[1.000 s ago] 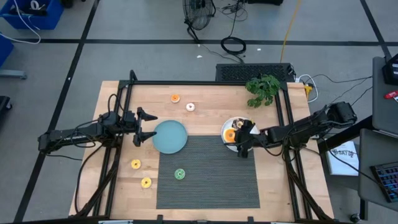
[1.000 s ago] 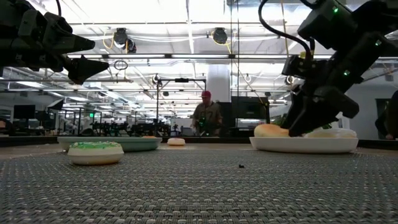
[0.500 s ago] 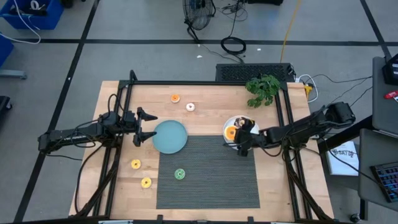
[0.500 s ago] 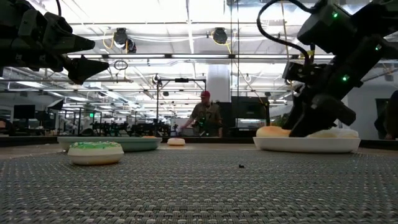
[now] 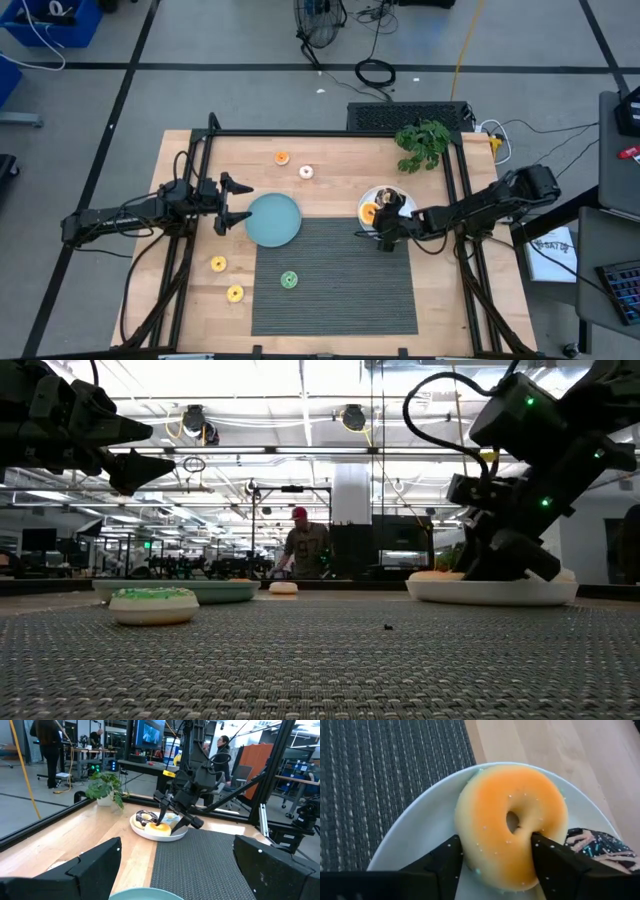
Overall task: Pick & Place donuts
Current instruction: Put the large blue donut on the white plate
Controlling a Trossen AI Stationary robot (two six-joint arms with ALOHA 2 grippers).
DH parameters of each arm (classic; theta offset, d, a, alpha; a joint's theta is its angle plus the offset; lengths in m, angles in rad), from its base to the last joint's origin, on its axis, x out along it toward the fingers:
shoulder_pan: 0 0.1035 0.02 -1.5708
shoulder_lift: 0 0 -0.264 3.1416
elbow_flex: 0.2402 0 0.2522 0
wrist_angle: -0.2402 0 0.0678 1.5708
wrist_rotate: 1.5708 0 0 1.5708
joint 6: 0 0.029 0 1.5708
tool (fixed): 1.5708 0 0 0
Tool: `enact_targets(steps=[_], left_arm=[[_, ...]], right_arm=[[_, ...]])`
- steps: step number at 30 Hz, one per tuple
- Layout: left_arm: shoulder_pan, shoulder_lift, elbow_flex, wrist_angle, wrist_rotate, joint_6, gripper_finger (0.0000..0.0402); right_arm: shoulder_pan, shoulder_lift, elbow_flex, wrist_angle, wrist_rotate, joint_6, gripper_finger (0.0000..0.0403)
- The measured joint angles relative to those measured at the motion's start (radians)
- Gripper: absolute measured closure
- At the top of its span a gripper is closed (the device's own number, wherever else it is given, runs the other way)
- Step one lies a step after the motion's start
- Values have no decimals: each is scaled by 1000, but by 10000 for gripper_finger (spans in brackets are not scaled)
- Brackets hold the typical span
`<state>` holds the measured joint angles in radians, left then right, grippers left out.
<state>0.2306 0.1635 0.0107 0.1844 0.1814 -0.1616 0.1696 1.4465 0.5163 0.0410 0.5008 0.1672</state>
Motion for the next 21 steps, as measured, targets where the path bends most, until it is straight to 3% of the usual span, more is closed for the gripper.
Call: enact_targets(steps=[10,19,21], left_arm=[[0,0,0,0,0,0,23],[0,0,0,0,0,0,23],[0,0,0,0,0,0,23]], right_arm=[[3,-85,0,22,19,-30,315],[3,-200,1,58,14,-26,376],[4,-230,1,67,-27,-11,385]])
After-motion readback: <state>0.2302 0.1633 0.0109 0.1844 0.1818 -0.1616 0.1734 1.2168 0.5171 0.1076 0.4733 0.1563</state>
